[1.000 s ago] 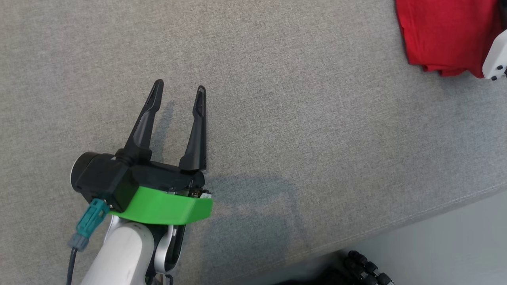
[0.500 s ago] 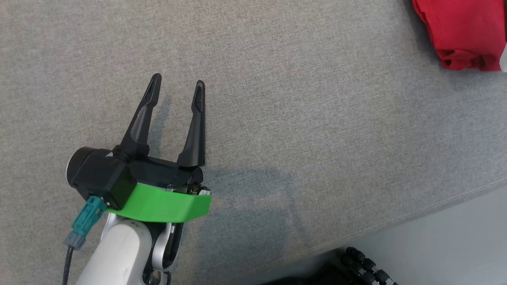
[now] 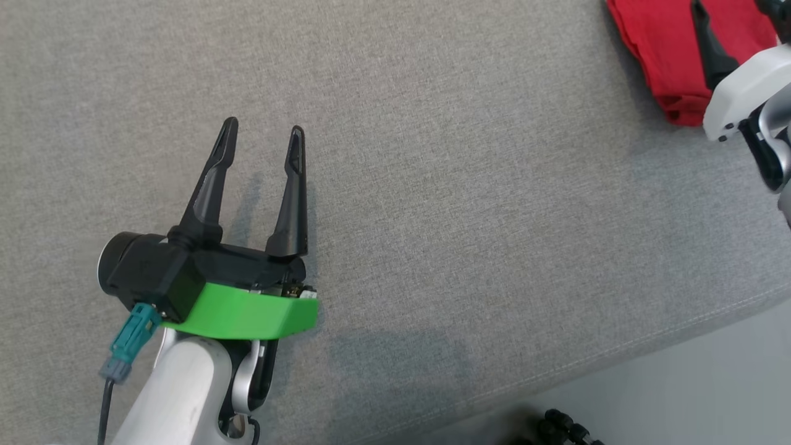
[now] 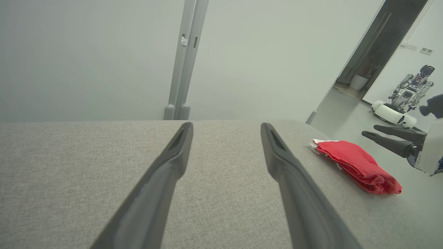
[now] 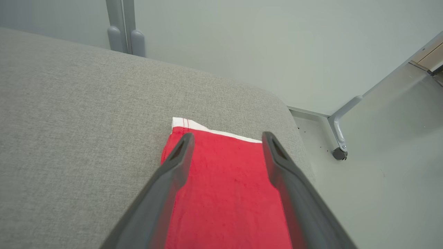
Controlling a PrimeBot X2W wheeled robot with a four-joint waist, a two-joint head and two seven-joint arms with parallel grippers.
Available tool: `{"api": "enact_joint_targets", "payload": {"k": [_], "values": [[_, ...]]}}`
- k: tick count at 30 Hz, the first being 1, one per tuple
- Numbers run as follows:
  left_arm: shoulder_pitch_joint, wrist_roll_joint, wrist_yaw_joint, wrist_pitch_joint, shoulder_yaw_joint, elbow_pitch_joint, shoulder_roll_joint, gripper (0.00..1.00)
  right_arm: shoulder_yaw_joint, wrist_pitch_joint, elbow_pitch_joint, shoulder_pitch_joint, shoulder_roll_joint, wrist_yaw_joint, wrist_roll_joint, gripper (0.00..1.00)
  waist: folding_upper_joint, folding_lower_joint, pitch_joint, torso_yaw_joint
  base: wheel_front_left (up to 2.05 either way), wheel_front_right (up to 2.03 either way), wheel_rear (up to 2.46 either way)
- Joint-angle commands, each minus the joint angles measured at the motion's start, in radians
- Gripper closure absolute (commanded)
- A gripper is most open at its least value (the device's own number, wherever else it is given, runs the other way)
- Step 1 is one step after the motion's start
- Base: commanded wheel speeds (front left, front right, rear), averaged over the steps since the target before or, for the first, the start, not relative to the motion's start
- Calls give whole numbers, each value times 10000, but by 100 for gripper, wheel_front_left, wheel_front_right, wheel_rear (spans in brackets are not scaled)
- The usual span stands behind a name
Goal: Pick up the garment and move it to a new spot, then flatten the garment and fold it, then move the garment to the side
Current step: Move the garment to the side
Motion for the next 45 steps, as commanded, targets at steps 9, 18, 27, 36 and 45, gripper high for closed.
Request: {"api": "enact_joint_targets", "payload": {"k": [9, 18, 27, 36, 45], "values": [[348, -337, 106, -469, 428, 982, -68, 0, -1824, -32, -1778, 1925, 647, -14, -776, 0, 0, 0, -1600, 296, 0, 0, 0], [1318, -921, 44, -827, 1069, 2318, -88, 0, -3234, -33, -3097, 4188, 1706, -14, -1617, 0, 0, 0, -3047, 696, 0, 0, 0], [2476, -833, 203, -942, 1483, 2967, -24, 0, -4443, 100, -4737, 6262, 2871, -12, -2322, 0, 0, 0, -4131, 1169, 0, 0, 0], [3450, -537, 255, -954, 1755, 2916, -104, 0, -5365, 850, -6811, 8271, 4094, -12, -3300, 0, 0, 0, -4641, 1610, 0, 0, 0], [3977, -286, 104, -958, 2065, 2698, -217, 0, -5494, 1304, -8269, 9785, 4476, -12, -3322, 0, 0, 0, -4836, 1834, 0, 0, 0]]}}
